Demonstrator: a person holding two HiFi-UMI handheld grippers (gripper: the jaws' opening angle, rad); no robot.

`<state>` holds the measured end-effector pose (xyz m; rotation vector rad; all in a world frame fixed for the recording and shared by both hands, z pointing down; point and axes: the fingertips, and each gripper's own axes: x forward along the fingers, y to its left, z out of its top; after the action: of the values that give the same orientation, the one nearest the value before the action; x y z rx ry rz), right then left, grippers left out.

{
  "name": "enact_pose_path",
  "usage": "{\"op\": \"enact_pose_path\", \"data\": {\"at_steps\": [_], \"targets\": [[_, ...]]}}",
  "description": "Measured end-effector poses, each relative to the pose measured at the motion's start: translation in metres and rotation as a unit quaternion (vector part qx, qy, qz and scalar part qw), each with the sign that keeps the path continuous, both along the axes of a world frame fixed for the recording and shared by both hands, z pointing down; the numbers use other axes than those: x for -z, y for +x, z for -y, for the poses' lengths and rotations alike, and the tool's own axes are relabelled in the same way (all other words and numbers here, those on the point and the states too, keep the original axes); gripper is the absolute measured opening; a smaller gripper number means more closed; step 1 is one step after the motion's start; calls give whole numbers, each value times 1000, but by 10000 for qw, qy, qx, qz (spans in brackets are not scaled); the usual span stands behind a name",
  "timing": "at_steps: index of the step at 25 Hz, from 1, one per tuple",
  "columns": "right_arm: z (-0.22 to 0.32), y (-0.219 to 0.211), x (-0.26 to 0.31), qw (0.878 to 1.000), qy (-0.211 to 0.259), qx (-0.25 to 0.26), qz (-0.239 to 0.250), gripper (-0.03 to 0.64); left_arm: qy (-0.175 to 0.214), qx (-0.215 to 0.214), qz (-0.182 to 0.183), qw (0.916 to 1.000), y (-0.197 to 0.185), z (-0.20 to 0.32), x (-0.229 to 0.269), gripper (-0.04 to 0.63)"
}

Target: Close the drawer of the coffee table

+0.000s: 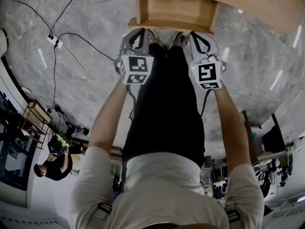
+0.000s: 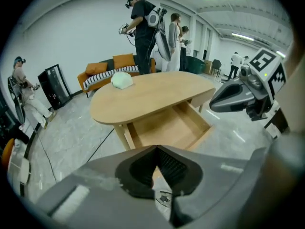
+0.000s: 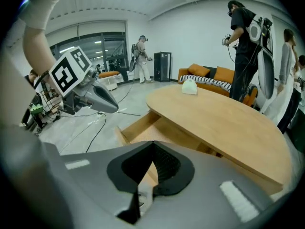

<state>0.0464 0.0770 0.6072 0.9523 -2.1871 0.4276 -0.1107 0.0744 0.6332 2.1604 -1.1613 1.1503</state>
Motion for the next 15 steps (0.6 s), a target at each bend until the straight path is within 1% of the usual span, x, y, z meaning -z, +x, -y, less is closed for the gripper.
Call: {"op": "enact_pose_path", "data": {"at_steps": [2, 5, 8, 10, 12, 14, 15], "targets": [[-7, 8, -16, 9998, -55, 65, -161, 6, -188, -120, 132, 9997, -2, -5, -19, 20], [-15, 20, -37, 9984, -154, 247, -488, 6, -342, -488, 525, 9968, -9, -10, -43, 21], [-23, 35, -60, 9946, -247, 502, -873, 6, -365, -1045, 1008, 9887, -19, -12, -63, 20], [-29, 49, -74, 9892, -286, 729, -1243, 6, -323, -1540, 1316, 9787, -24, -14, -73, 21], [-33, 62, -85, 9823, -297, 947, -1589, 8, -252, -2034, 1579, 9660, -28, -16, -81, 21], [-37, 72, -94, 9758, -315, 1154, -1830, 8, -248, -2416, 1780, 9536, -33, -19, -89, 21], [-40, 75, -98, 9727, -340, 1256, -1921, 8, -307, -2569, 1883, 9474, -37, -22, -93, 20]]}}
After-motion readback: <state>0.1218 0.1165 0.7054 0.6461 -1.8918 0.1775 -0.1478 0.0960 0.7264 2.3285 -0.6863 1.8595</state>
